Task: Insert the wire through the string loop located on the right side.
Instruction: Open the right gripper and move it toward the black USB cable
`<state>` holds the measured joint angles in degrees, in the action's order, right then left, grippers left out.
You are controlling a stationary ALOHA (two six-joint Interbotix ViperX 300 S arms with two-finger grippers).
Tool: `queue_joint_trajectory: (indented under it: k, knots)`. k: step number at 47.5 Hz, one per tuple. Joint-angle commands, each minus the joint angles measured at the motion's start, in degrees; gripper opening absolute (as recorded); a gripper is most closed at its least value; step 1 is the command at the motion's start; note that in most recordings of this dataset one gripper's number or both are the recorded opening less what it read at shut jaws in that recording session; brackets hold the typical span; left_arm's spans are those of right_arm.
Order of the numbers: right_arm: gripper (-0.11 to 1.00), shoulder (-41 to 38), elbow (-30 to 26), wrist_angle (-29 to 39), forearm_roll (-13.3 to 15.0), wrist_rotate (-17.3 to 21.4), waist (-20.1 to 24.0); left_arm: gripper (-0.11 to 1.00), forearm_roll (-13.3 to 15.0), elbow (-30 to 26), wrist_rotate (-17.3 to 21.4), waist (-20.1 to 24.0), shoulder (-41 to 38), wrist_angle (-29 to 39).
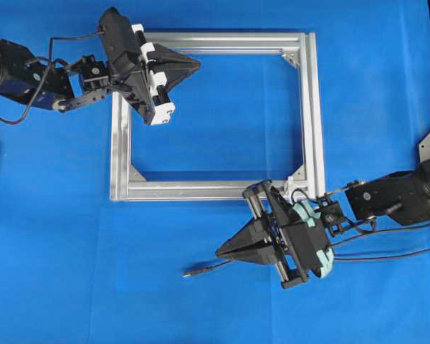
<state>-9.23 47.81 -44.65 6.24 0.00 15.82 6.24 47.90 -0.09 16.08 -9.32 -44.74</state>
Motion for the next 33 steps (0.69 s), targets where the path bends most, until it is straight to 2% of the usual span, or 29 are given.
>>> queue_joint_trajectory:
  k: [1,7,25,29,33]
  knots:
    - [0.00,2.20,-0.70,-0.18,-0.09,0.18,0.70,0.00,-1.41,-1.05,0.79,-0.26,2.37,1.05]
    - [-0.06,3.43,-0.53,2.29,-0.09,0.44,0.79,0.00,-1.32,-1.14,1.58,-0.26,2.29,1.41]
    - [-0.06,4.31,0.00,3.69,0.00,1.49,1.14,0.00,-1.41,-1.14,1.67,0.09,2.37,1.41]
    - [-0.01,4.31,0.09,4.22,-0.09,2.29,1.41,0.00,-1.32,-1.14,1.67,0.18,2.37,1.41]
    - [0.12,4.31,0.00,4.66,0.00,3.16,1.76,0.00,-1.32,-1.14,1.67,0.18,2.37,1.41]
